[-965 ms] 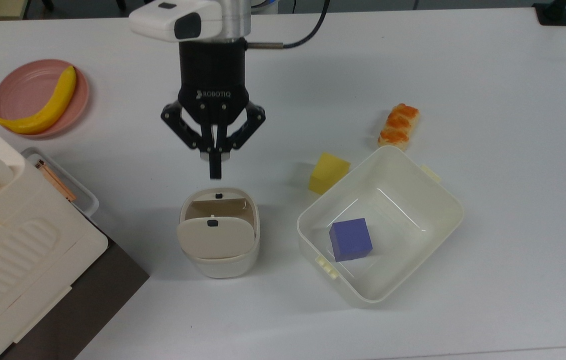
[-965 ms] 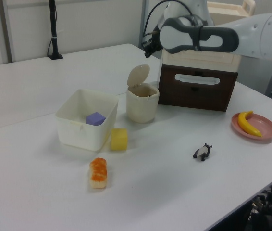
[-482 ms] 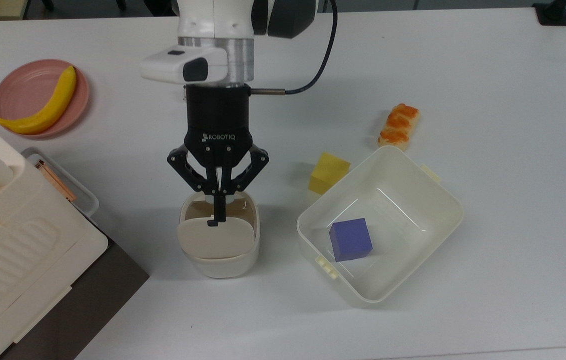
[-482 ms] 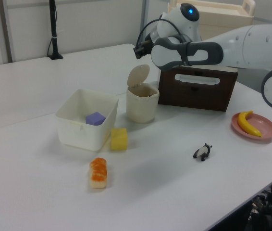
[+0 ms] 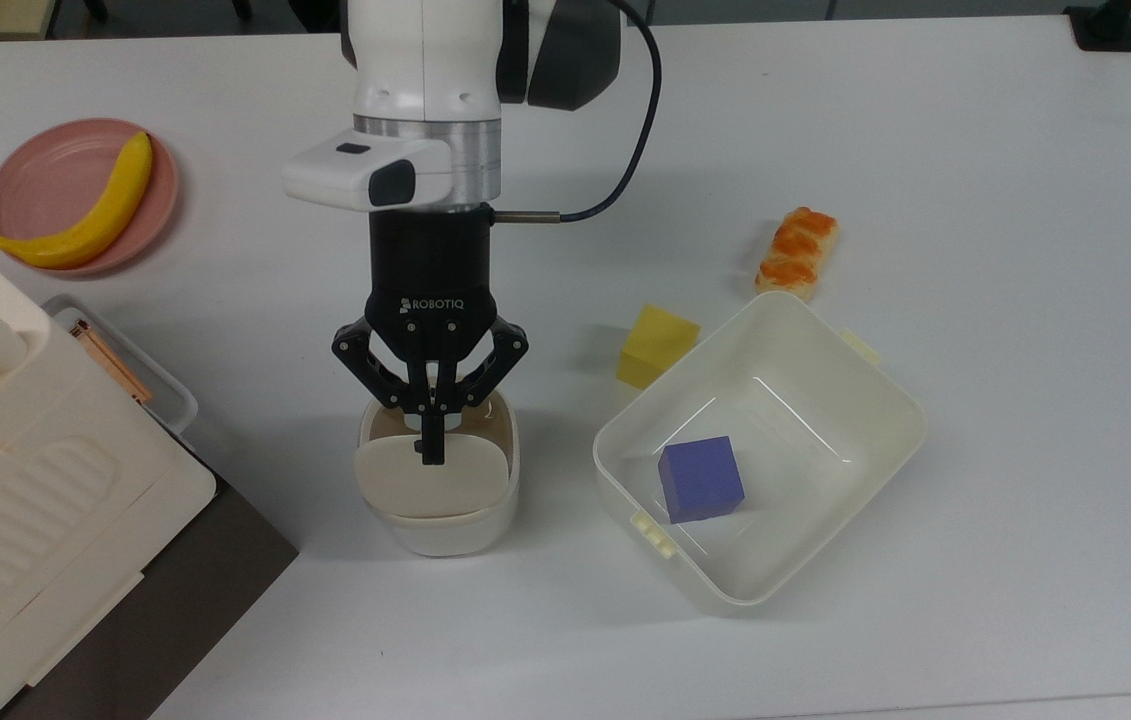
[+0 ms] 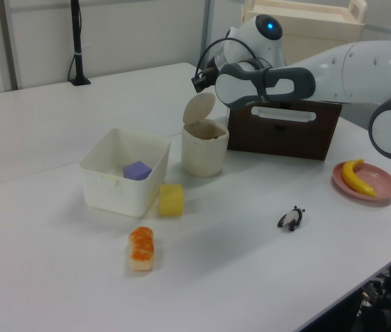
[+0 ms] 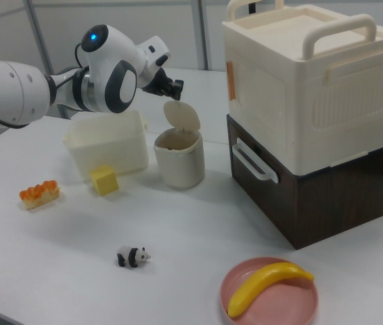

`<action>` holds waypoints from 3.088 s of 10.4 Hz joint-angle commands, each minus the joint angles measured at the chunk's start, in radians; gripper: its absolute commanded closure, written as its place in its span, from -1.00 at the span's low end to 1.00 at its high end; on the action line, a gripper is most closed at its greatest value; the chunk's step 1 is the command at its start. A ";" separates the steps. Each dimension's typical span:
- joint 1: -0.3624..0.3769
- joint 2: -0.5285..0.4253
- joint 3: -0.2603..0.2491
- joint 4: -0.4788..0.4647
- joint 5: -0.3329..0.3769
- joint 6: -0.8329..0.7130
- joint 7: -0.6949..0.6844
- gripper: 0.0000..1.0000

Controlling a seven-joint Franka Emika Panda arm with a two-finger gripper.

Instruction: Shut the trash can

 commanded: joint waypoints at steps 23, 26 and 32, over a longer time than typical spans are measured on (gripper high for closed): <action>0.005 -0.244 0.004 -0.037 0.006 -0.899 -0.024 1.00; 0.028 -0.341 0.004 -0.053 -0.005 -1.066 0.058 0.81; 0.025 -0.444 0.003 -0.137 -0.005 -1.123 0.064 -1.00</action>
